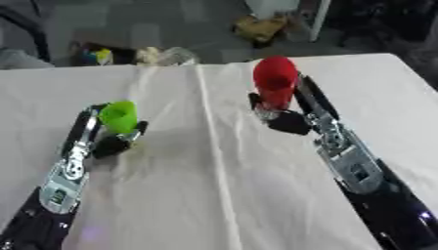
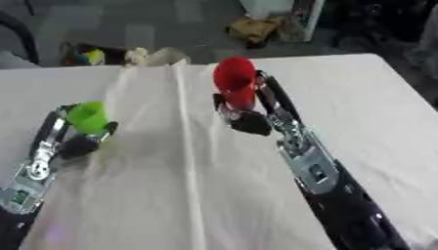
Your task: Pour the contents of one cup into another cup.
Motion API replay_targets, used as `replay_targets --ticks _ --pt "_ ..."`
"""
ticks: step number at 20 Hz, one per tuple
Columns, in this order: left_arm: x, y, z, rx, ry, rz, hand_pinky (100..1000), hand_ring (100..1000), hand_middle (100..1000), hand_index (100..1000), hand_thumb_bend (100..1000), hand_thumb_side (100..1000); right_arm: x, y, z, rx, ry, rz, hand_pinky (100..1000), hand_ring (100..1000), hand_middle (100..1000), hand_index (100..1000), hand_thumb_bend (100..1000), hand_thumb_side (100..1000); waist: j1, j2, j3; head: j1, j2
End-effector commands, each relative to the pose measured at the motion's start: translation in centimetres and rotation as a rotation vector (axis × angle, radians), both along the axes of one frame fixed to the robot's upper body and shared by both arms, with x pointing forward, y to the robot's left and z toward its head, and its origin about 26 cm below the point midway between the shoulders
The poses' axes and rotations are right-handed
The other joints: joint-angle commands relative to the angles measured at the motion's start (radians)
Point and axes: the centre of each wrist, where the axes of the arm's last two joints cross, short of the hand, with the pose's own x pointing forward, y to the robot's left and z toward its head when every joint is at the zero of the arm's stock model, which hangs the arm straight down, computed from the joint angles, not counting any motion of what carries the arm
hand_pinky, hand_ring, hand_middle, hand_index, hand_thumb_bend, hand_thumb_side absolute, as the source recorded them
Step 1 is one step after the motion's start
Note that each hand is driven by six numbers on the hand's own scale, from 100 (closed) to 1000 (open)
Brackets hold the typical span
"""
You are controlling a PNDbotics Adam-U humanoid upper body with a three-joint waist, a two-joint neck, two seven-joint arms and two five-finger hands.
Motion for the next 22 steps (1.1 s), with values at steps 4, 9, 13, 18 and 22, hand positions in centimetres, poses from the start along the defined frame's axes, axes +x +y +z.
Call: replay_targets --ticks 4,9,13,18,22 --pt "-0.5 0.5 2.6 0.053 -0.071 -0.024 586 372 210 507 235 274 -0.3 -0.5 2.8 -0.002 -0.068 0.014 967 852 439 624 100 295 -0.001 -0.028 0.003 -0.001 0.003" --pt "-0.9 -0.2 2.4 0.090 -0.069 -0.072 586 372 210 507 237 273 -0.5 -0.5 4.5 -0.009 -0.097 0.033 958 848 439 623 100 295 -0.004 -0.038 0.005 0.001 0.007" --pt "-1.1 -1.6 1.6 0.108 -0.047 -0.121 588 372 209 506 238 275 -0.5 -0.1 6.4 -0.038 -0.145 0.055 956 844 439 619 100 284 -0.012 -0.050 0.006 0.005 0.008" --pt "-1.2 -3.3 1.1 0.124 -0.036 -0.173 588 371 208 506 237 277 -0.1 0.9 8.0 -0.071 -0.170 0.079 949 842 439 617 100 281 -0.017 -0.060 0.013 0.005 0.010" --pt "-1.2 -4.3 0.8 0.133 -0.024 -0.209 589 371 205 506 236 280 0.4 1.8 8.6 -0.115 -0.179 0.104 947 840 440 617 100 278 -0.023 -0.065 0.022 0.004 0.007"
